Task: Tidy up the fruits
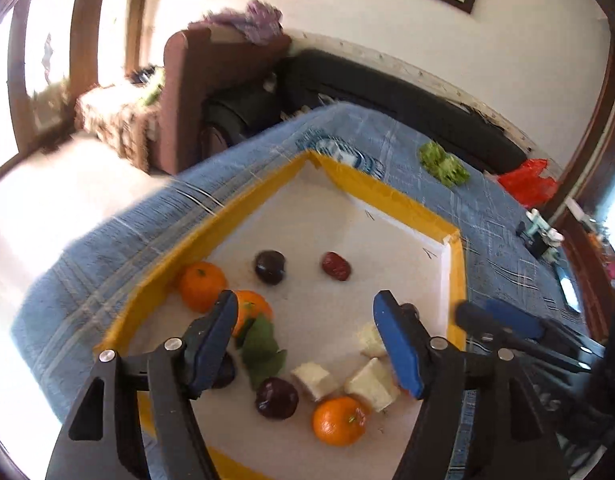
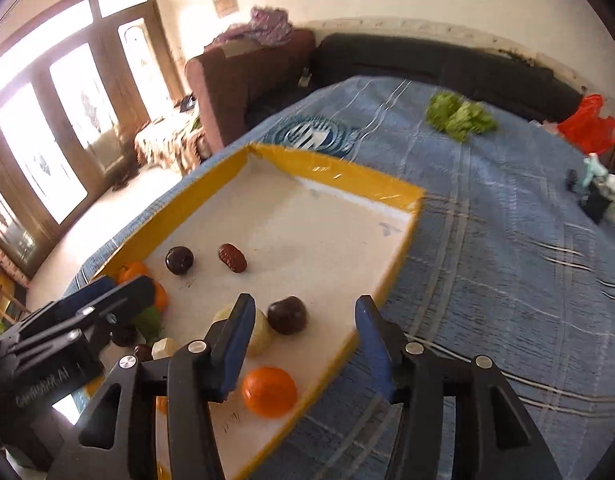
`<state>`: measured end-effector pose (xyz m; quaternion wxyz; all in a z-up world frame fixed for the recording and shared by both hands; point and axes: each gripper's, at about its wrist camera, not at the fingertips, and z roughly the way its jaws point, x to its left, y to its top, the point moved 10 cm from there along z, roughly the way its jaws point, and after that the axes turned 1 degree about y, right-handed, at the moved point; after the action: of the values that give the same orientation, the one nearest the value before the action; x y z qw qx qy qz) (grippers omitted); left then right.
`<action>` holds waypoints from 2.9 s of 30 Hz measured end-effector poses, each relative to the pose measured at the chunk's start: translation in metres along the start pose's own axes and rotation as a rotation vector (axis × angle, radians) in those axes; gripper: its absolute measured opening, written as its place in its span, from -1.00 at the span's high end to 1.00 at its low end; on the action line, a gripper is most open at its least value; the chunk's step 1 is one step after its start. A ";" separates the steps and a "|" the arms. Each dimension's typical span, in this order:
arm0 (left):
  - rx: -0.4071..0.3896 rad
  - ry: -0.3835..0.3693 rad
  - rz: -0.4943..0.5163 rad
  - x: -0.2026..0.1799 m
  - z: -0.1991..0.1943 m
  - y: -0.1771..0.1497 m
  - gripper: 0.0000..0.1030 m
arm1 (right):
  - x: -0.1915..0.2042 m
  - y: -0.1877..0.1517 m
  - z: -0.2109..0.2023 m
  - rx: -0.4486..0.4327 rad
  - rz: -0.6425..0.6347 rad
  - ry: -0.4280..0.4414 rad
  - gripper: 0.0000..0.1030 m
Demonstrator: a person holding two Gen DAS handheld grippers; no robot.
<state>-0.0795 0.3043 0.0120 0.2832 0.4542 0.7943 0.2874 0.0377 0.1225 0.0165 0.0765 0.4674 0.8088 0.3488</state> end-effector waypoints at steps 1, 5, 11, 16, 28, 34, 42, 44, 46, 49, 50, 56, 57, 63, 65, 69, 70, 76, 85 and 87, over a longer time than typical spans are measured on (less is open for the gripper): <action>-0.020 0.029 0.009 0.000 -0.005 0.001 -0.39 | -0.005 -0.002 -0.011 -0.023 0.009 -0.013 -0.11; -0.160 0.174 0.051 -0.003 -0.045 0.006 -0.76 | -0.021 -0.013 -0.043 -0.087 0.046 -0.055 -0.26; -0.278 0.195 0.102 -0.029 -0.093 0.008 -1.00 | -0.041 -0.042 -0.073 -0.131 0.080 -0.139 -0.32; -0.267 0.171 0.127 -0.049 -0.110 -0.002 -1.00 | -0.052 -0.066 -0.092 -0.134 0.117 -0.163 -0.42; -0.186 0.168 0.161 -0.072 -0.120 -0.032 -1.00 | -0.048 -0.084 -0.131 -0.184 0.080 -0.218 -0.60; -0.205 0.166 0.149 -0.068 -0.129 -0.032 -1.00 | -0.037 -0.086 -0.137 -0.194 0.043 -0.238 -0.63; -0.446 0.224 0.114 -0.058 -0.188 -0.016 -1.00 | -0.031 -0.083 -0.148 -0.224 0.042 -0.247 -0.64; -0.533 0.261 0.090 -0.052 -0.211 -0.013 -1.00 | -0.029 -0.082 -0.151 -0.236 0.042 -0.247 -0.66; -0.588 0.290 0.066 -0.046 -0.227 -0.012 -1.00 | -0.028 -0.082 -0.154 -0.246 0.039 -0.250 -0.67; -0.603 0.298 0.065 -0.043 -0.236 -0.013 -1.00 | -0.023 -0.082 -0.157 -0.255 0.032 -0.250 -0.68; -0.577 0.287 0.073 -0.044 -0.233 -0.015 -1.00 | -0.022 -0.083 -0.157 -0.254 0.028 -0.249 -0.71; -0.369 0.189 0.092 -0.046 -0.186 -0.029 -1.00 | -0.018 -0.087 -0.155 -0.245 0.014 -0.267 -0.83; -0.349 0.178 0.091 -0.047 -0.181 -0.032 -1.00 | -0.019 -0.088 -0.155 -0.243 0.014 -0.274 -0.85; -0.236 0.129 0.075 -0.050 -0.155 -0.043 -1.00 | -0.024 -0.089 -0.151 -0.231 0.017 -0.297 -0.91; -0.214 0.135 0.067 -0.047 -0.148 -0.045 -1.00 | -0.025 -0.090 -0.149 -0.224 0.010 -0.307 -0.93; -0.180 0.140 0.068 -0.045 -0.138 -0.050 -1.00 | -0.021 -0.093 -0.142 -0.207 -0.008 -0.311 -0.94; -0.173 0.140 0.073 -0.046 -0.137 -0.051 -1.00 | -0.020 -0.094 -0.140 -0.203 -0.010 -0.309 -0.94; -0.144 0.141 0.098 -0.049 -0.128 -0.056 -1.00 | -0.016 -0.096 -0.133 -0.185 -0.016 -0.300 -0.94; -0.114 0.155 0.076 -0.042 -0.118 -0.061 -1.00 | -0.022 -0.100 -0.123 -0.151 0.007 -0.309 -0.94; -0.107 0.153 0.078 -0.042 -0.117 -0.062 -1.00 | -0.023 -0.101 -0.122 -0.146 0.010 -0.309 -0.94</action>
<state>-0.1795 0.2179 0.0539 0.2342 0.4458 0.7787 0.3742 -0.0754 0.0121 0.0383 0.2322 0.5127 0.7574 0.3310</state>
